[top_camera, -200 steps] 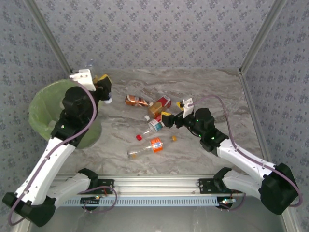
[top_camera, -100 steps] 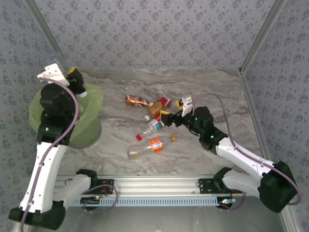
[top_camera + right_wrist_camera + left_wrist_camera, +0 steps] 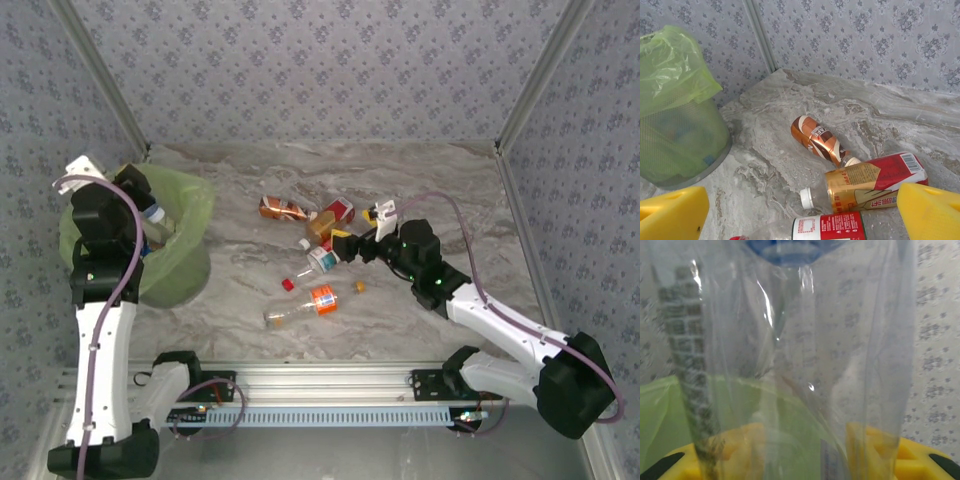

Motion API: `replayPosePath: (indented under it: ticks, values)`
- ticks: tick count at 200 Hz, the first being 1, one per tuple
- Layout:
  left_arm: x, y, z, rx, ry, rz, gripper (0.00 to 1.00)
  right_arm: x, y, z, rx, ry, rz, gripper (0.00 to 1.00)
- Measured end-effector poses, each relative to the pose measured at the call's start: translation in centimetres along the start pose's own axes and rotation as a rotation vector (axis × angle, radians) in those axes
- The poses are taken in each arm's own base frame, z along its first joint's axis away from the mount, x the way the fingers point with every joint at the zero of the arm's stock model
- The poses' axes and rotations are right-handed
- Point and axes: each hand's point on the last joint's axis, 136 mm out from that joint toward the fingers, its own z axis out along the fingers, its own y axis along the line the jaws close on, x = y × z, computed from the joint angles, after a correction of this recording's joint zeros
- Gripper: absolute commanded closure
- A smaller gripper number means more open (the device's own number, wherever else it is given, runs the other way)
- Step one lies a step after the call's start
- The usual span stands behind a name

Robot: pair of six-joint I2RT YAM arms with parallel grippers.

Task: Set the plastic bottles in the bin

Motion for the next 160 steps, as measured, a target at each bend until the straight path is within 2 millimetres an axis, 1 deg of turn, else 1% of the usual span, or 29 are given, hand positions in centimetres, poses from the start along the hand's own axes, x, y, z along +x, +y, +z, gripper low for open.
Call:
replayPosePath:
  ticks: [27,62,91,108,123,145,160]
  values:
    - [1.2,2.3,0.5,-0.074,0.032,-0.053,0.68,0.4,0.0,0.0,0.001,0.015,0.001,0.01]
    - [3.0,4.4,1.2,-0.134,0.066,-0.124,0.68,0.5,0.1,0.2,0.000,0.024,0.002,0.01]
    - [4.3,6.1,1.9,-0.183,0.083,-0.162,0.68,0.2,0.3,0.3,-0.006,0.027,-0.004,0.01]
    - [4.4,6.5,2.6,-0.197,0.070,-0.182,0.67,0.1,0.5,0.3,-0.009,0.028,-0.010,0.01]
    - [4.5,6.6,3.4,-0.195,0.055,-0.186,0.66,0.2,0.6,0.3,-0.010,0.034,-0.011,0.01]
    - [4.6,6.7,4.8,-0.205,0.042,-0.173,0.60,0.5,0.6,0.3,-0.010,0.046,-0.011,0.01]
    - [5.1,7.0,5.8,-0.224,0.052,-0.155,0.55,0.7,0.7,0.2,-0.011,0.054,-0.014,0.01]
